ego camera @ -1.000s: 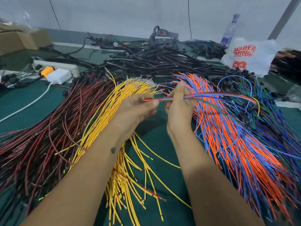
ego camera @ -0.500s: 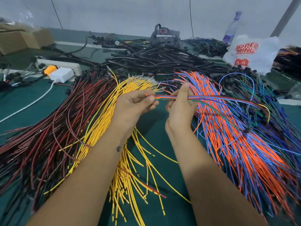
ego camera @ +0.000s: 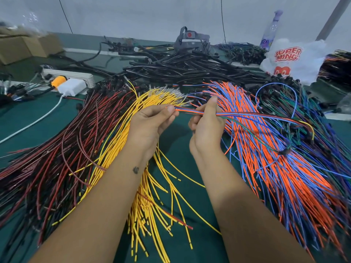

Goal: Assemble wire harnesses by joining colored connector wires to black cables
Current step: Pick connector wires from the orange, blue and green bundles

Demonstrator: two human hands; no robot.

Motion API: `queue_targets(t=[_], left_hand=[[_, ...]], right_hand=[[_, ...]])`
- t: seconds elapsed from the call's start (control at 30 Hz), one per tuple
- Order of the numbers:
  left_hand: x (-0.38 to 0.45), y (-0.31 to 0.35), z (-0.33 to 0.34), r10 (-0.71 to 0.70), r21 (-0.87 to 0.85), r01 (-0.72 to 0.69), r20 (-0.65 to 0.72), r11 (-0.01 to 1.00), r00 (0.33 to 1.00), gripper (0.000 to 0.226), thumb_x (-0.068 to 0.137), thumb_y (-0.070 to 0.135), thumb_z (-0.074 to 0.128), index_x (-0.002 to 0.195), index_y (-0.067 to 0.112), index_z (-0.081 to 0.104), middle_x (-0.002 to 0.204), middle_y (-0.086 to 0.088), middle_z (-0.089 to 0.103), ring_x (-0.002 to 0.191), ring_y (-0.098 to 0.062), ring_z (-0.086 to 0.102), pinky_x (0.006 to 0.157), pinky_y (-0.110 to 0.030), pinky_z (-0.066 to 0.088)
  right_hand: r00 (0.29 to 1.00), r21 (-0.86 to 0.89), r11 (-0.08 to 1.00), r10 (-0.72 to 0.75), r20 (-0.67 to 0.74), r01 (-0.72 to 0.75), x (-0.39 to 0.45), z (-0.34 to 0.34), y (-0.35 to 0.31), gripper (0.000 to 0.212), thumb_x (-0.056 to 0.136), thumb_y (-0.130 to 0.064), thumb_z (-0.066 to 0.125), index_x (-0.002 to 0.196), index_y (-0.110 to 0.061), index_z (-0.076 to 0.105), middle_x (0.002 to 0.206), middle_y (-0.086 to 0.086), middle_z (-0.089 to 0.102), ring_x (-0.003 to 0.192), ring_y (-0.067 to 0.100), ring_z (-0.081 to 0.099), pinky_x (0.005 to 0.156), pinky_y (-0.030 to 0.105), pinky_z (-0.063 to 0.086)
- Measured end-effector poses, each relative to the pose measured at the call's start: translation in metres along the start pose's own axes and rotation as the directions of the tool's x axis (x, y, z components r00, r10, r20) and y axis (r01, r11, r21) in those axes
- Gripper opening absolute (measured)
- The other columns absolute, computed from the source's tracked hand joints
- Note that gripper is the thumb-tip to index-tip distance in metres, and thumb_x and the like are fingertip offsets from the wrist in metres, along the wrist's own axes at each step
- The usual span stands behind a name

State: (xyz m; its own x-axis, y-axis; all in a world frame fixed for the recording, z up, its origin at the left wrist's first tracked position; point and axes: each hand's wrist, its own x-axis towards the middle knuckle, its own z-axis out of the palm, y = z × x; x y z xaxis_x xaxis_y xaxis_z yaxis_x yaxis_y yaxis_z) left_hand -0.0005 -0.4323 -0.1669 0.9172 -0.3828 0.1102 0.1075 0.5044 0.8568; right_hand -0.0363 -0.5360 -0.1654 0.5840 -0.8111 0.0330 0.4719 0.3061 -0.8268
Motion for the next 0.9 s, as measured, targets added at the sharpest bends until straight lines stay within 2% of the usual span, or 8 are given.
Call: queue_targets(t=[0.1,0.27,0.47,0.6,0.8,0.9], left_hand=[[0.0013,0.0007,-0.0014,-0.067,-0.070,0.066,-0.023,0.995,0.997,0.023,0.082,0.000,0.066,0.064,0.012,0.075,0.076,-0.005,0.073,0.076,-0.014,0.072,0.065,-0.013,0.053],[0.0044,0.0008,-0.0031,-0.149,-0.180,0.138,-0.048,0.974,0.988,0.006,0.086,-0.004,0.061,0.082,-0.001,0.065,0.076,-0.010,0.072,0.076,-0.018,0.073,0.064,-0.014,0.054],[0.0035,-0.0039,-0.0020,-0.096,-0.030,0.094,-0.075,0.995,0.993,0.010,0.082,-0.005,0.066,0.080,0.004,0.070,0.075,-0.004,0.073,0.074,-0.013,0.072,0.066,-0.013,0.053],[0.0039,-0.0012,-0.0014,-0.103,-0.131,0.089,-0.107,0.987,0.989,0.012,0.083,-0.007,0.063,0.079,0.004,0.065,0.070,-0.003,0.072,0.071,-0.014,0.072,0.062,-0.013,0.053],[0.0059,0.0028,-0.0052,-0.133,-0.230,0.095,-0.159,0.969,0.978,0.007,0.090,0.007,0.062,0.084,0.009,0.065,0.067,0.001,0.068,0.062,-0.005,0.066,0.056,-0.012,0.052],[0.0085,0.0032,-0.0072,-0.125,-0.187,0.092,-0.174,0.978,0.977,0.019,0.098,0.020,0.052,0.094,0.008,0.066,0.075,-0.001,0.059,0.068,-0.009,0.061,0.066,-0.018,0.055]], right_hand=[[1.000,-0.019,1.000,0.016,0.025,-0.016,0.0003,-0.0006,0.0003,0.042,0.103,-0.035,0.041,0.068,-0.013,0.045,0.041,-0.008,0.036,0.036,0.008,0.032,0.037,0.017,0.025],[0.999,-0.040,0.999,0.008,0.045,-0.006,0.0002,-0.0010,0.0014,0.042,0.103,-0.035,0.041,0.067,-0.014,0.045,0.042,-0.008,0.035,0.036,0.008,0.032,0.037,0.017,0.026],[0.993,-0.153,0.981,-0.119,0.016,0.120,0.0030,-0.0060,-0.0018,0.044,0.103,-0.033,0.041,0.063,-0.016,0.046,0.039,-0.010,0.034,0.037,0.007,0.032,0.039,0.018,0.028],[0.995,-0.093,0.991,-0.093,0.024,0.095,0.0028,-0.0047,-0.0004,0.043,0.104,-0.032,0.041,0.064,-0.014,0.045,0.040,-0.011,0.035,0.037,0.006,0.032,0.037,0.017,0.027],[0.998,-0.021,0.999,-0.034,0.059,0.035,0.0034,-0.0046,0.0010,0.044,0.103,-0.034,0.042,0.064,-0.014,0.046,0.041,-0.010,0.036,0.036,0.007,0.034,0.036,0.017,0.027],[0.996,-0.049,0.997,-0.058,0.070,0.062,0.0064,-0.0066,-0.0011,0.045,0.103,-0.034,0.041,0.062,-0.015,0.046,0.039,-0.010,0.033,0.035,0.007,0.032,0.036,0.017,0.026]])
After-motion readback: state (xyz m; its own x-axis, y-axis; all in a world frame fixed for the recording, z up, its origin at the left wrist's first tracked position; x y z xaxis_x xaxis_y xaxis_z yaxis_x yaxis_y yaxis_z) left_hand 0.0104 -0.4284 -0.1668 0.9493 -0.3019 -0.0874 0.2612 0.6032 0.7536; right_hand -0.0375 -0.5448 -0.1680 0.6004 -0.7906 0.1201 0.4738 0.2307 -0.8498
